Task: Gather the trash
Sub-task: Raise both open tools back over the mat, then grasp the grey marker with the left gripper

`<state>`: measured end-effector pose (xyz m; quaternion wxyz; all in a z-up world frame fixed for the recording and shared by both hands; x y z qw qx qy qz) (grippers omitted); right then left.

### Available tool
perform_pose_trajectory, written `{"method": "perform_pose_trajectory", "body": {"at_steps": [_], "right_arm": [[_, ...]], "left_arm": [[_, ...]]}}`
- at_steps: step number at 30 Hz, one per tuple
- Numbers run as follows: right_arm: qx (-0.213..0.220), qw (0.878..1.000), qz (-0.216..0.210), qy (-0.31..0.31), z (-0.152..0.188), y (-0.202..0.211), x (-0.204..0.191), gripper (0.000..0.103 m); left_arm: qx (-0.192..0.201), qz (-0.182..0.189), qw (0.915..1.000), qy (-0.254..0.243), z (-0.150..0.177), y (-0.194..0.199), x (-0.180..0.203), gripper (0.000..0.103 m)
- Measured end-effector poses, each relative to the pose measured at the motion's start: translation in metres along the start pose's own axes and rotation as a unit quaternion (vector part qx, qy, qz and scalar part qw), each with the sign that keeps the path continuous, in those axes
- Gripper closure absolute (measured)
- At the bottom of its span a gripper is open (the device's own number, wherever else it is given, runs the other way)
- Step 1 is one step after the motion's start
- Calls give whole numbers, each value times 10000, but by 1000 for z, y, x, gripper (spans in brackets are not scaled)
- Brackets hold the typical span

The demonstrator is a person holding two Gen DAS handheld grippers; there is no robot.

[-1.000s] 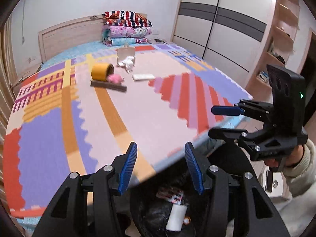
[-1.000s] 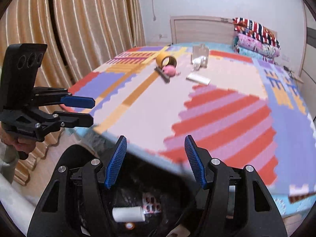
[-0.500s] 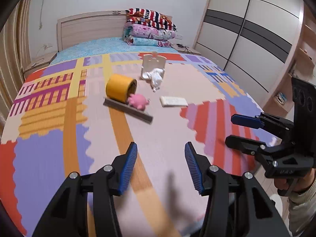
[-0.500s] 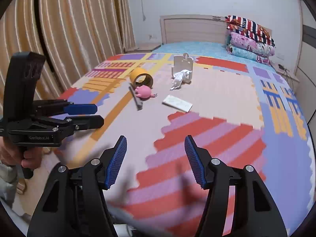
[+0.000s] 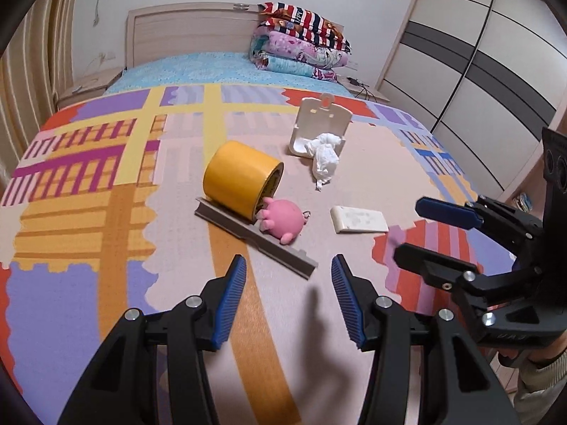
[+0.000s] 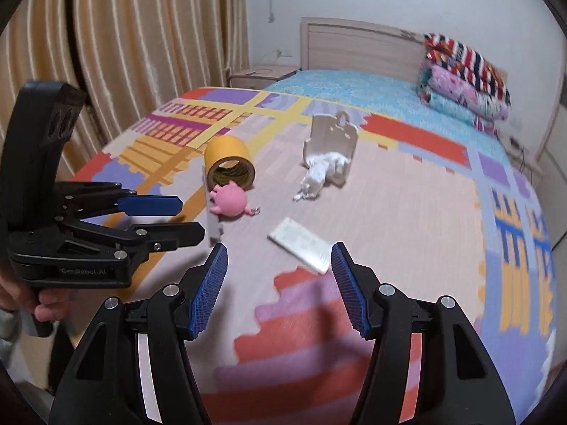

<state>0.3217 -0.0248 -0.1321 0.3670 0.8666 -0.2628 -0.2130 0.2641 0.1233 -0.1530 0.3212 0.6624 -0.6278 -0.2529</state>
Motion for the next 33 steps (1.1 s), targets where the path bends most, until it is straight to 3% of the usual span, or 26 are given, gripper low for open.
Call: {"method": "perform_pose_trajectory", "body": {"at_steps": [2, 12, 15, 18, 19, 21, 23, 25, 33], "right_arm": [[-42, 9997, 195, 121, -4, -7, 0, 43], [-253, 9990, 351, 97, -2, -37, 6, 43], [-378, 9988, 300, 24, -2, -44, 9, 42], [-386, 9986, 371, 9, -3, -46, 12, 43], [-380, 9986, 369, 15, -3, -46, 12, 43], [-381, 9987, 341, 41, -3, -44, 11, 47], [-379, 9988, 302, 71, -2, -42, 11, 65], [-397, 9988, 274, 72, -2, -40, 10, 76], [-406, 9991, 125, 21, 8, -30, 8, 79]], "left_arm": [[-34, -22, 10000, 35, -1, -5, -1, 55], [-36, -358, 9986, 390, -5, -15, -8, 55], [-109, -575, 9981, 167, -5, -17, -3, 56], [-151, -701, 9974, 98, -5, -17, -4, 65], [-150, -727, 9972, 102, -4, -17, -6, 74], [-147, -694, 9974, 101, -3, -15, -8, 79], [-158, -714, 9973, -4, -1, -13, -7, 87], [-163, -763, 9969, -57, 1, -10, -6, 90], [-57, -815, 9966, -91, 14, 6, -9, 94]]}}
Point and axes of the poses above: each gripper's, at about its wrist camera, not at the fingertips, and y roughly against the way its jaws point, x to its right, z to its underside, the point moved 4 cm from there along -y, roughly the way its jaws point, and after that the axes turned 14 degrees about -y, right-handed, at the moved point
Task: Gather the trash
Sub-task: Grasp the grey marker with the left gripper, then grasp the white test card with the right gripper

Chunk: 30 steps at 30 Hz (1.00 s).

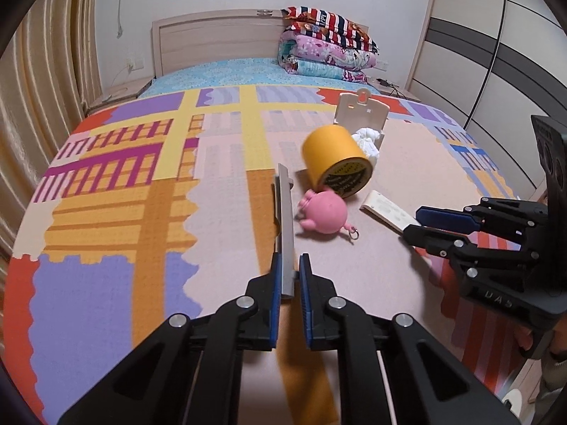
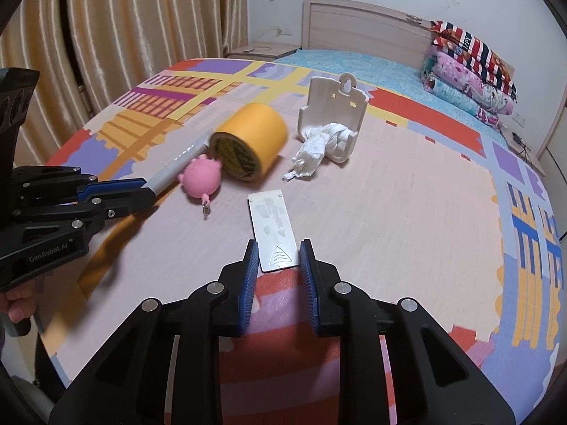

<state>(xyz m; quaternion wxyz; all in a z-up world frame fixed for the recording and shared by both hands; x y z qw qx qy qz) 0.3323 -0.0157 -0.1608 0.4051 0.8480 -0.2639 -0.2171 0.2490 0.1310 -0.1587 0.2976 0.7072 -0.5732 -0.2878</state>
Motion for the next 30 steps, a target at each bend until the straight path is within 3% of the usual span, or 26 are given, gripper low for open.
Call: {"method": "perform_pose_trajectory", "body": {"at_steps": [12, 22, 24, 25, 30], "right_arm": [[239, 9992, -160, -281, 20, 33, -6, 79], [60, 9999, -64, -50, 53, 33, -16, 78], [62, 9999, -78, 6, 53, 33, -19, 67], [46, 9999, -96, 25, 52, 32, -21, 56], [35, 9998, 83, 168, 42, 21, -30, 54]], "left_arm": [[401, -62, 9991, -153, 17, 47, 2, 94], [534, 40, 9981, -321, 37, 74, 15, 94], [513, 68, 9983, -280, 39, 75, 15, 94], [514, 107, 9983, -247, 41, 75, 16, 94], [566, 231, 9975, -341, 39, 77, 26, 94]]}}
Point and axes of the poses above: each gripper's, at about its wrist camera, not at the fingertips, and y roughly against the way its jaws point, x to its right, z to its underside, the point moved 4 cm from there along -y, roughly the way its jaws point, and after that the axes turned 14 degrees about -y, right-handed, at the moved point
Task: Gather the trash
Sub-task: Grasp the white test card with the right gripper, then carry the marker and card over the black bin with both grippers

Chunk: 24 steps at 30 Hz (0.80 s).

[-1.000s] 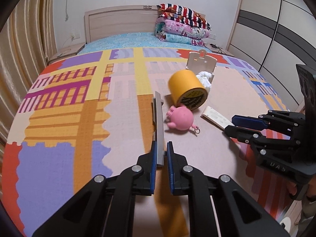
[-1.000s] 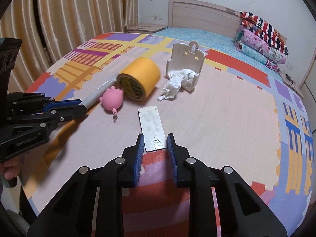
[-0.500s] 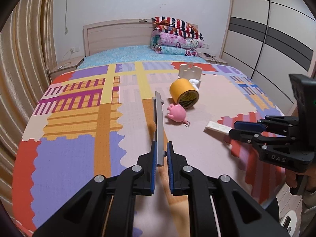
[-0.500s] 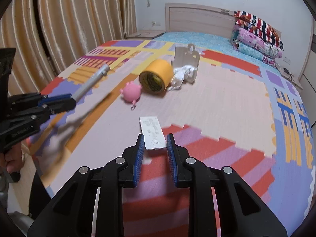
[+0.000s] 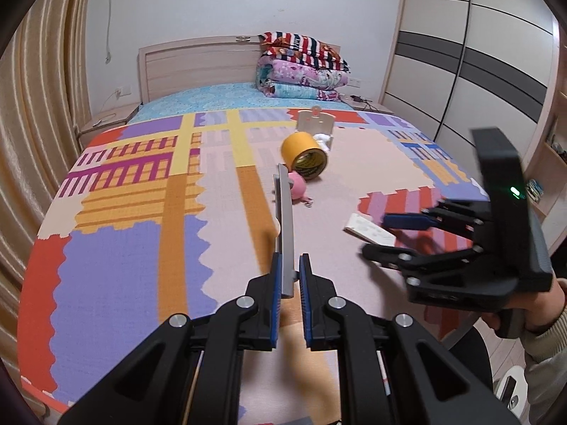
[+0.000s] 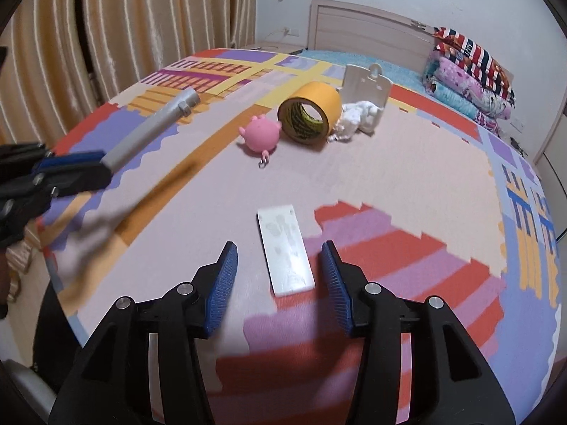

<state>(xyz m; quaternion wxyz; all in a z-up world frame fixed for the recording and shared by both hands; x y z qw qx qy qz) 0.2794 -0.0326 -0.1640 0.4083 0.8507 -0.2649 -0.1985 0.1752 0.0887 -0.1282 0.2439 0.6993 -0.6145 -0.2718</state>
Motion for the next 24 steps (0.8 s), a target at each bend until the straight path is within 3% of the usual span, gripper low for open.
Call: {"method": "perform_pose_trajectory", "body": {"at_steps": [3, 5, 6, 9, 24], "right_arm": [[-15, 10000, -9, 25, -6, -6, -3, 57], [-9, 10000, -35, 42, -7, -6, -5, 78], [-8, 10000, -42, 81, -7, -5, -7, 79], [80, 9998, 73, 178, -3, -1, -10, 79], [375, 9991, -189, -105, 32, 63, -24, 79]], "left_arm": [[-2, 25, 10000, -41, 0, -1, 4, 94], [5, 65, 10000, -46, 1, 0, 7, 94], [22, 65, 10000, -64, 1, 2, 8, 94], [63, 91, 9999, -119, 2, 7, 13, 94], [316, 365, 9976, -505, 23, 59, 48, 94]]}}
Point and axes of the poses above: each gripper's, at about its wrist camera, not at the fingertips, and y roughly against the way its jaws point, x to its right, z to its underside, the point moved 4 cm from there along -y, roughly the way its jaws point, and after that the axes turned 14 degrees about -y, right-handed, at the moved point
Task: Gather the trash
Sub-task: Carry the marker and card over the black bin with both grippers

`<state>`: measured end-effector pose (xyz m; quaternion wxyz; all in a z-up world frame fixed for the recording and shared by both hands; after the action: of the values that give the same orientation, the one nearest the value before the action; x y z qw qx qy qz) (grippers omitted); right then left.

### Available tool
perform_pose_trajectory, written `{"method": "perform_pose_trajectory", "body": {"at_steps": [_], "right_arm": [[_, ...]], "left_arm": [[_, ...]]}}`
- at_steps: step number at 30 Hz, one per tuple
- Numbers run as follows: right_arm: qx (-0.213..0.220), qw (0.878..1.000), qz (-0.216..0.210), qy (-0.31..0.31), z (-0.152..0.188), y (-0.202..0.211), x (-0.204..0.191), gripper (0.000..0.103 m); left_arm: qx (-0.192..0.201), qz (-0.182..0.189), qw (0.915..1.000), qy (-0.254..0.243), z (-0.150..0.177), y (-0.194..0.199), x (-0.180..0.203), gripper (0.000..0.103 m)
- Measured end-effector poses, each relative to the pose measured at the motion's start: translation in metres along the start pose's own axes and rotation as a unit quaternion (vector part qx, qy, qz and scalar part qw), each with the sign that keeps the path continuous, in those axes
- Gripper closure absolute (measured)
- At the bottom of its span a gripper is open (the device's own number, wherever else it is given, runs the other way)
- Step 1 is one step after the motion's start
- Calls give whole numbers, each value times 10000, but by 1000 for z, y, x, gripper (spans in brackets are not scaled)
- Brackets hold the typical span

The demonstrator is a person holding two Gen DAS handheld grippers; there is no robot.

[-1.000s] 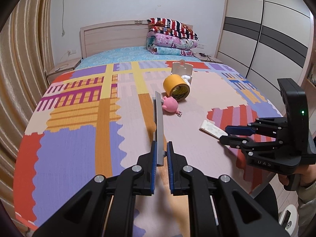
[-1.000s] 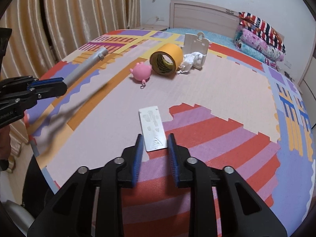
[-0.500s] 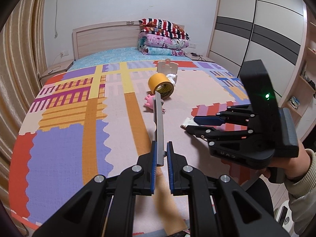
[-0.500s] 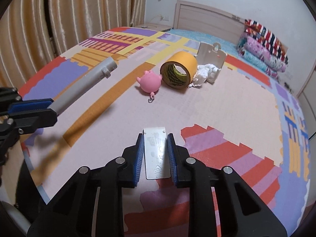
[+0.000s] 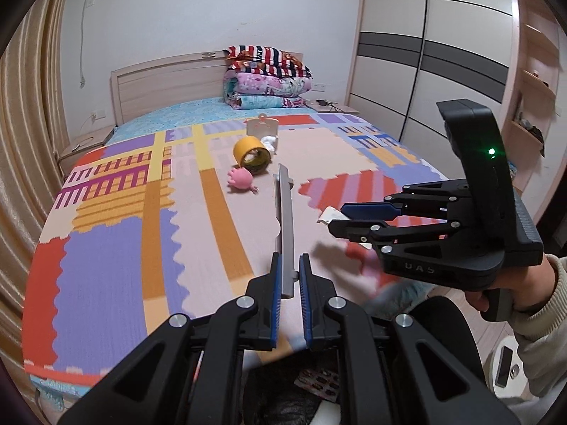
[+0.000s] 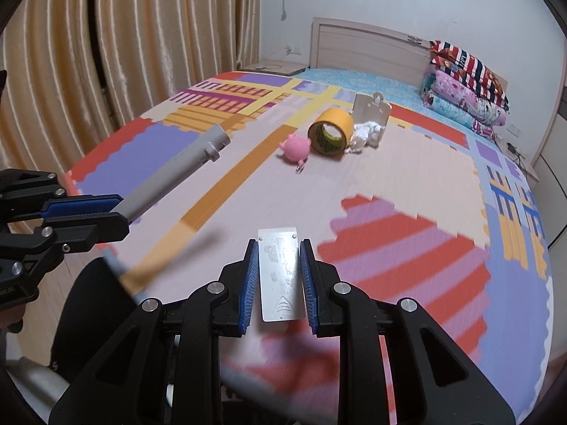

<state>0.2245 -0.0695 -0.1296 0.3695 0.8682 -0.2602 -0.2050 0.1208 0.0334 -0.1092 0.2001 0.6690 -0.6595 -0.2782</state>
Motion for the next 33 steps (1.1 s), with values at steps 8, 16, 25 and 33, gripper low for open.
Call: {"method": "perform_pose_trajectory", "body": {"at_steps": [8, 16, 25, 33], "right_arm": [[-109, 9997, -143, -147, 42, 21, -9, 79], [-506, 9980, -339, -177, 99, 28, -21, 79], [-1231, 9908, -488, -267, 159, 5, -26, 79], [-1718, 9820, -614, -481, 186, -19, -29, 79]], "left_arm": [[-211, -30, 9996, -186, 36, 22, 19, 94], [-454, 450, 9977, -205, 78, 34, 40, 94], [-1131, 1069, 9877, -174, 135, 24, 69, 94], [-1742, 1290, 9762, 0, 169, -9, 77, 94]]}}
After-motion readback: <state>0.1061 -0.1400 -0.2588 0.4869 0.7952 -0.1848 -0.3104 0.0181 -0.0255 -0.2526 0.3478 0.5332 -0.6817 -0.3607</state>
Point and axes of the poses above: each gripper's, at about its wrist camera, not at the fingertips, and y roughly against the way its jaws point, x to its right, z to its underside, the point moved 4 cm from there along -y, roughly the way its jaws point, and after that the axes turned 14 degrees about -y, right-handed, at the moved point
